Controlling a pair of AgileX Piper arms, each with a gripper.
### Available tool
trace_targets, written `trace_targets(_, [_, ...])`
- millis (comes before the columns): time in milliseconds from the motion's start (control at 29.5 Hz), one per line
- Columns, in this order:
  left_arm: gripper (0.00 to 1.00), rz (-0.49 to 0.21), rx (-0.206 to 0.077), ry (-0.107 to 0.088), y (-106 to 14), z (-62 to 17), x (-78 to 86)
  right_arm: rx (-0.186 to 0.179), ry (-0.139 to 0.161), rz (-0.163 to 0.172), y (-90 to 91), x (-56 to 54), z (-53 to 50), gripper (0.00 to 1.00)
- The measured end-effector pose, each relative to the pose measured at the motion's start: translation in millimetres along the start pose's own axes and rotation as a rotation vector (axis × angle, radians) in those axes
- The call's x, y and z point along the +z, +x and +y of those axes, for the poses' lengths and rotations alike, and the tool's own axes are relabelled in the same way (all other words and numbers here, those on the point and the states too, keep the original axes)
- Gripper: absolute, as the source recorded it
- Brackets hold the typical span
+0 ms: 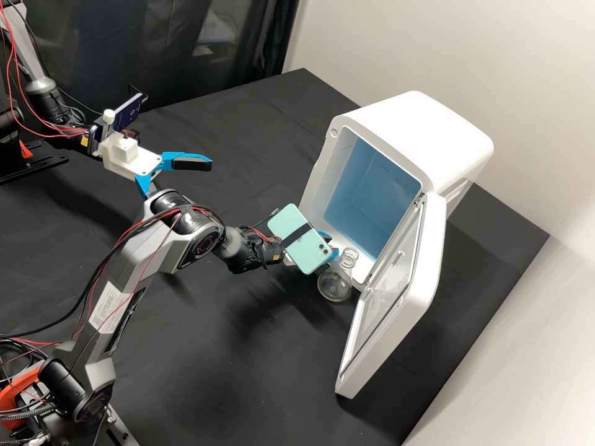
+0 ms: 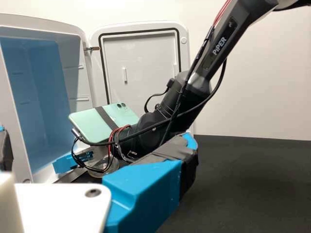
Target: Place the flask in the incubator
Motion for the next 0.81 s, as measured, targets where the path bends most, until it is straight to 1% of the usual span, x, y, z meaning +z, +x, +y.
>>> trace_targets(203, [1.0,0.0,0.0,0.0,0.0,0.0,0.0,0.004,-0.004,0.0,-1.1,1.8,-0.5,0.0])
trace_targets(305, [1.0,0.0,0.0,0.0,0.0,0.0,0.0,0.006,-0.01,0.001,-2.5,3.9,-1.3,0.0])
trace_targets(441, [1.0,0.0,0.0,0.0,0.0,0.0,0.0,0.007,-0.012,0.004,-2.5,3.6,-1.2,0.0])
trace_targets(644, [1.0,0.0,0.0,0.0,0.0,0.0,0.0,0.001,-0.015,0.01,-3.4,1.2,-4.2,0.0])
trace_targets(746, [1.0,0.0,0.0,0.0,0.0,0.0,0.0,-0.005,-0.016,0.018,-5.0,-2.4,-5.9,0.0])
trace_targets(814, [1.0,0.0,0.0,0.0,0.0,0.0,0.0,-0.007,-0.015,0.024,-6.5,-5.6,-5.0,0.0])
